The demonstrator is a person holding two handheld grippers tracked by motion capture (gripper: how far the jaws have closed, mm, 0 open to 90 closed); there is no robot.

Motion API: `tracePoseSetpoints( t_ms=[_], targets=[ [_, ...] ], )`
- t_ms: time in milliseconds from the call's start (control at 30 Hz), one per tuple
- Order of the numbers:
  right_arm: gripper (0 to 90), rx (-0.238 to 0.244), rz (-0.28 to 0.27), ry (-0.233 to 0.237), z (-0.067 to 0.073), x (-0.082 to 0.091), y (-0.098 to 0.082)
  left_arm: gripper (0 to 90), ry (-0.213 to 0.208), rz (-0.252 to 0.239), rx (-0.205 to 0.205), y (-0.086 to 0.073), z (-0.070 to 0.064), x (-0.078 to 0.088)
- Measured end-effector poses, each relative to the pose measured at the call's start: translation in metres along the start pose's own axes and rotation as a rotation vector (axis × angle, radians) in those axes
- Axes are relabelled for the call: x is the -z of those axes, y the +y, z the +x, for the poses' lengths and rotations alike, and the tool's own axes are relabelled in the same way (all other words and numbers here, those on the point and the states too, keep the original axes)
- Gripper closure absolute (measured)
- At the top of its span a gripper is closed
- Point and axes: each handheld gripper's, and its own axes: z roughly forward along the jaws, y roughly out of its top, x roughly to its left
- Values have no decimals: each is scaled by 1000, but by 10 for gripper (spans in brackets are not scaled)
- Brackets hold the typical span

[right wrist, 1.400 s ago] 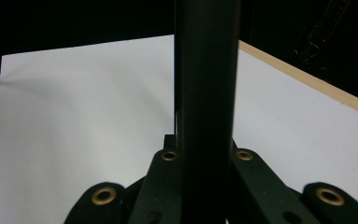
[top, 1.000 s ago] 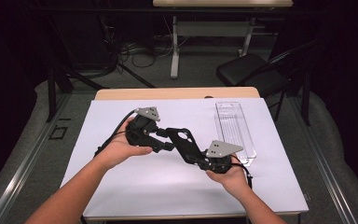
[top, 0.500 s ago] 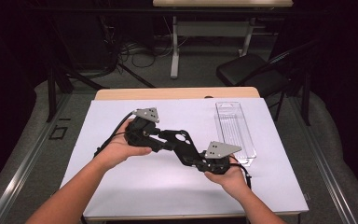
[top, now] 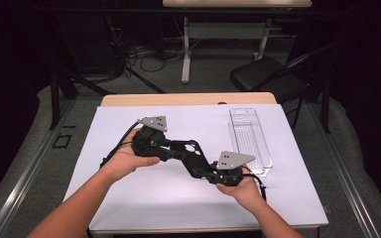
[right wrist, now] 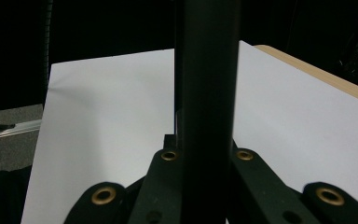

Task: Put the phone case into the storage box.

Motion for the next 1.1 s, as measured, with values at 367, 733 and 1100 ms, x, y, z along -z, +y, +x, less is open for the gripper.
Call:
tracePoseSetpoints(
  t_ms=[367,733,1100],
  targets=[
    [885,-2,-17,29,2,0,0,726,-44,-25,-27,-2,-2,0],
    [885,-4,-21,39,3,-2,0,725,-47,-32,-27,-4,-2,-1],
    [884,-7,-25,37,2,-3,0,769,-43,-20,-35,-3,-2,1]
  ],
)
